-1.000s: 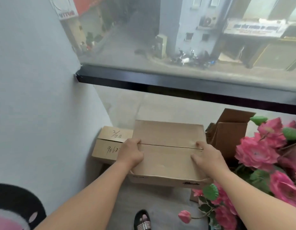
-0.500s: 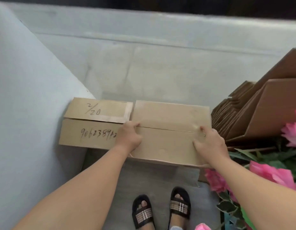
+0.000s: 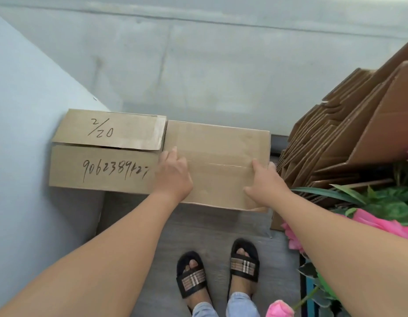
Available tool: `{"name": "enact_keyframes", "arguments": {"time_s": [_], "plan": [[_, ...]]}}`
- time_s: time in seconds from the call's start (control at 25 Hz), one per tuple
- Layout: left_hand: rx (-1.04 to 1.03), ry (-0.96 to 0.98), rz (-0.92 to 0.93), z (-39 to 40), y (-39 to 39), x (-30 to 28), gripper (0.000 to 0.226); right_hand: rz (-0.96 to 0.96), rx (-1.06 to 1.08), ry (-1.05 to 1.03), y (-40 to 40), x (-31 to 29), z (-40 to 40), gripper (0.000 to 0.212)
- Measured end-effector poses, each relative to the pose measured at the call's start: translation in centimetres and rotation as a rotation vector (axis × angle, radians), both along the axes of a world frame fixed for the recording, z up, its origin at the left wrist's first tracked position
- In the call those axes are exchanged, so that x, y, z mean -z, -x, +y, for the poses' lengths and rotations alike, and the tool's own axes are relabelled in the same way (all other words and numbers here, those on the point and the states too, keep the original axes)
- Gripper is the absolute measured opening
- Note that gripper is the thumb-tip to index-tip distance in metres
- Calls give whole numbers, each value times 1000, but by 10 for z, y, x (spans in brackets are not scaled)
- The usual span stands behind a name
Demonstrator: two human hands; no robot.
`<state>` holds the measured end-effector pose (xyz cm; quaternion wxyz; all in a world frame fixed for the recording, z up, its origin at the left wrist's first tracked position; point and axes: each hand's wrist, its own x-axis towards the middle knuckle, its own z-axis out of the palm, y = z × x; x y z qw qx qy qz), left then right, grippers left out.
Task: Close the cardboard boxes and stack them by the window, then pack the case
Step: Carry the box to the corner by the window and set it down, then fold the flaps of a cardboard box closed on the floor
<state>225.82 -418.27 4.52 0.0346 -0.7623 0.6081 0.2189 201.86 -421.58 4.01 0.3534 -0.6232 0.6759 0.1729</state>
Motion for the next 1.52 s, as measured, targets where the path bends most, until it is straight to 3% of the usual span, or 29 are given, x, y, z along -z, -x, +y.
{"name": "enact_keyframes", "arguments": {"time_s": [0.2,0.32,0.4,0.52,0.8,1.16,1.32,1.4,1.52], "plan": [[-22,-8,252,-24,21,-70,51,-88,-2,10,10,-69,-25,69],[-1,-41,271,-43,25,-144,60,-151,33,75,25,-141,-36,61],[17,-47,320,-52,32,-210,56,-221,114,96,36,-204,-39,51],[77,-77,376,-55,47,-290,48,-304,179,110,52,-281,-32,67],[413,17,385,-64,118,-441,46,-358,473,300,113,-426,23,72],[1077,-2,363,-4,253,-501,51,-205,1025,515,180,-492,213,75],[1450,18,313,75,322,-510,46,-112,1279,562,201,-505,333,39],[1597,62,293,124,360,-517,42,-83,1419,586,209,-507,400,52],[1678,-23,390,202,410,-523,42,-32,1601,607,218,-508,495,75]]}}
